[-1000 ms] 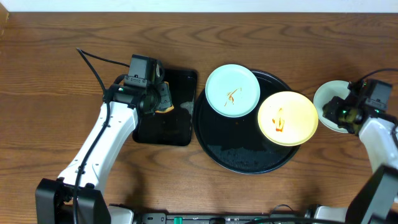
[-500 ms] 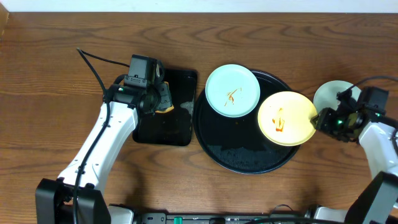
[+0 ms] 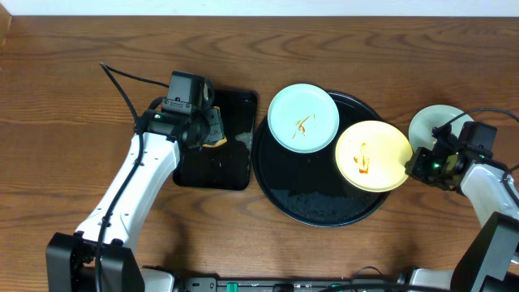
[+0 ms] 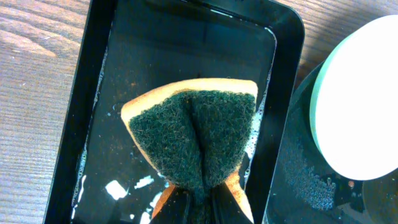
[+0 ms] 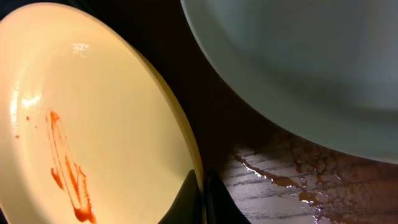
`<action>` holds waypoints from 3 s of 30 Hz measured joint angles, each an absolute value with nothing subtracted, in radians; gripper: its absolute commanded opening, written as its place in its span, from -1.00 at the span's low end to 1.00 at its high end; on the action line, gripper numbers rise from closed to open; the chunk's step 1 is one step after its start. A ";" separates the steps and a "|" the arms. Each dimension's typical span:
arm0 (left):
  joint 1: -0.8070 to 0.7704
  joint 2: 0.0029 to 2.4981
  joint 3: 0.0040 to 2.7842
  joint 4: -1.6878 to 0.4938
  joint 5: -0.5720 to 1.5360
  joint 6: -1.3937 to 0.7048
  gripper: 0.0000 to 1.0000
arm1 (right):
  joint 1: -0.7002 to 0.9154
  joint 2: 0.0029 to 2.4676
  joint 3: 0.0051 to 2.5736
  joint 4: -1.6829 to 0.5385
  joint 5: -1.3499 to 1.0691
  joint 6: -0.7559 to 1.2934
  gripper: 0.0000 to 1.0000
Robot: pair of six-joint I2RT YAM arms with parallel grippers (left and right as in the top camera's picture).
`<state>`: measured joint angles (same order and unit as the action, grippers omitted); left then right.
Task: Clean dirty plates on tray and stack at the side
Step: 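Place the pale green plate on the table right of the tray, then move the sponge onto the yellow plate with the left gripper, then scrub the yellow plate with the sponge while right gripper holds its rim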
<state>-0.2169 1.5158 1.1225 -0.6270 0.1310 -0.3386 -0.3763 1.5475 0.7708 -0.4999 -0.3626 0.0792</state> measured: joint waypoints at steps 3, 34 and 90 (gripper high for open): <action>-0.217 1.516 1.122 -0.627 0.131 -0.339 -0.85 | -0.376 1.547 0.769 -0.500 -0.366 0.079 -0.97; -0.703 1.611 1.122 -0.455 0.265 -0.445 -0.85 | 0.117 1.419 0.779 -0.694 -0.226 0.289 -0.98; -0.949 1.878 1.123 -0.266 0.140 -0.482 -0.85 | 0.117 1.425 0.778 -0.741 -0.194 0.305 -0.98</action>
